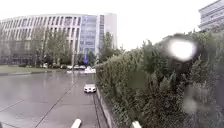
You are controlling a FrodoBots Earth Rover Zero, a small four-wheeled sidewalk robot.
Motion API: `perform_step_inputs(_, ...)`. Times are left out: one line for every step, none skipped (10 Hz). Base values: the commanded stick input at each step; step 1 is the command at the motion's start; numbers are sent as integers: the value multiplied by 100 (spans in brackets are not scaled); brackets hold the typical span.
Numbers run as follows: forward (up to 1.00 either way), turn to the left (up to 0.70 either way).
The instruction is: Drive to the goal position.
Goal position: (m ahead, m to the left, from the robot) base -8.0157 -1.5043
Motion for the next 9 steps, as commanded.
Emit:
perform_step_inputs(4, 0)
perform_step_inputs(4, 0)
perform_step_inputs(4, 0)
perform_step_inputs(4, 0)
perform_step_inputs(4, 0)
perform_step_inputs(4, 0)
perform_step_inputs(4, 0)
perform_step_inputs(4, 0)
perform_step_inputs(4, 0)
